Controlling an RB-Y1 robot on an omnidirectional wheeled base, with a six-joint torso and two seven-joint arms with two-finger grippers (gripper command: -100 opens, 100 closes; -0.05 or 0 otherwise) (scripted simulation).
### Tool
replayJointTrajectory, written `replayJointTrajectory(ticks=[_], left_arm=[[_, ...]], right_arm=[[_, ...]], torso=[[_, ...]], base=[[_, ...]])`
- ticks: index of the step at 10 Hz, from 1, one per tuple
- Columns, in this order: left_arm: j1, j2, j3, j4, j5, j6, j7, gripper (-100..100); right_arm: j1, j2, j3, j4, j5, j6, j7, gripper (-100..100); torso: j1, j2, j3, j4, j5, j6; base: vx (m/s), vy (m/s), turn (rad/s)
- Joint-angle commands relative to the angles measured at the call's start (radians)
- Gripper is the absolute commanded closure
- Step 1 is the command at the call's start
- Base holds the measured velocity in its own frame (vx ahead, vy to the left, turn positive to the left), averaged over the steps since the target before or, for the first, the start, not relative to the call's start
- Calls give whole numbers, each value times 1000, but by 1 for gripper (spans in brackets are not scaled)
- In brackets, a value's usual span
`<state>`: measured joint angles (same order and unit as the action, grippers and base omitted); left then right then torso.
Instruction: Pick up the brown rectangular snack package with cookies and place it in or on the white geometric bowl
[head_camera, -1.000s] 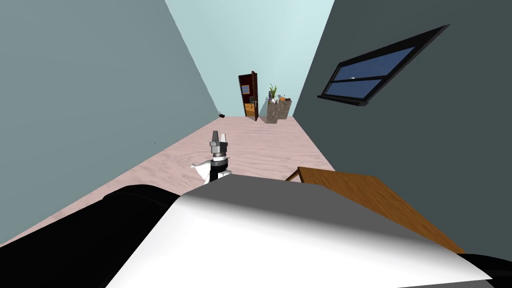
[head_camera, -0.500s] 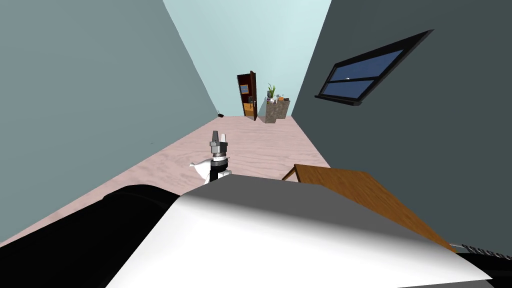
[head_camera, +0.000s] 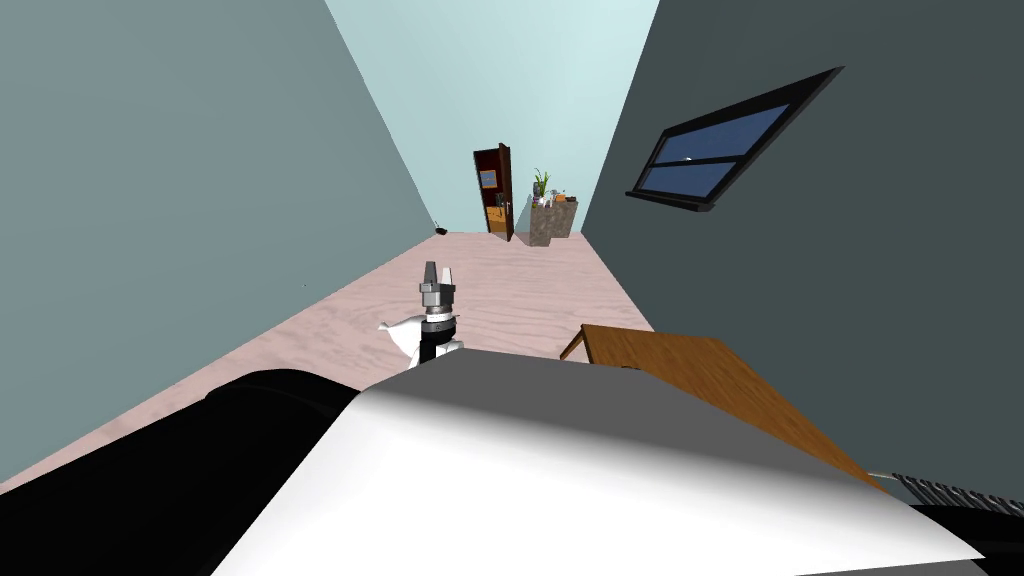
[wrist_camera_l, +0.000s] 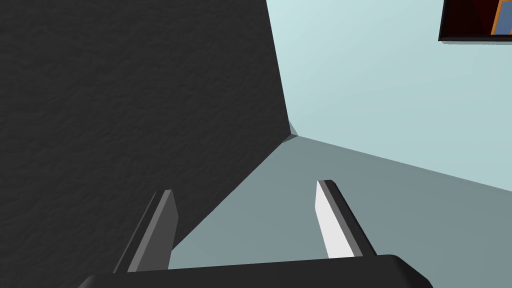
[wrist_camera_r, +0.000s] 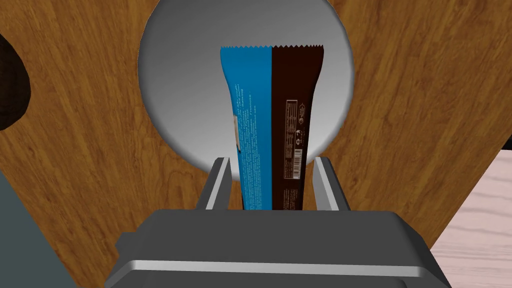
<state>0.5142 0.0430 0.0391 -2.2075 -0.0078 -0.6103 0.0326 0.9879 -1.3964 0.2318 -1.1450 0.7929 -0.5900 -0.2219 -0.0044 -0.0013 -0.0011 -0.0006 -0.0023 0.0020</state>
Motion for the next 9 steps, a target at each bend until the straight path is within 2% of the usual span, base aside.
replayJointTrajectory(ticks=[1,3,4,5,9], left_arm=[[0,0,0,0,0,0,0,0],[0,0,0,0,0,0,0,0],[0,0,0,0,0,0,0,0],[0,0,0,0,0,0,0,0],[0,0,0,0,0,0,0,0]], right_arm=[[-7,-12,-6,2,12,-28,-17,100],[-21,-26,-9,6,30,-62,-40,100],[-21,-20,-7,9,25,-54,-31,100],[-22,-20,-8,11,26,-58,-32,-100],[-22,-20,-7,11,26,-58,-32,-100]], torso=[[0,0,0,0,0,0],[1,1,0,0,0,0],[0,0,0,0,0,0],[2,-1,0,0,0,0],[6,-3,-1,-1,1,0]], base=[[-52,-62,7],[-52,-78,12],[-16,-38,10],[-3,-8,1],[0,0,0]])
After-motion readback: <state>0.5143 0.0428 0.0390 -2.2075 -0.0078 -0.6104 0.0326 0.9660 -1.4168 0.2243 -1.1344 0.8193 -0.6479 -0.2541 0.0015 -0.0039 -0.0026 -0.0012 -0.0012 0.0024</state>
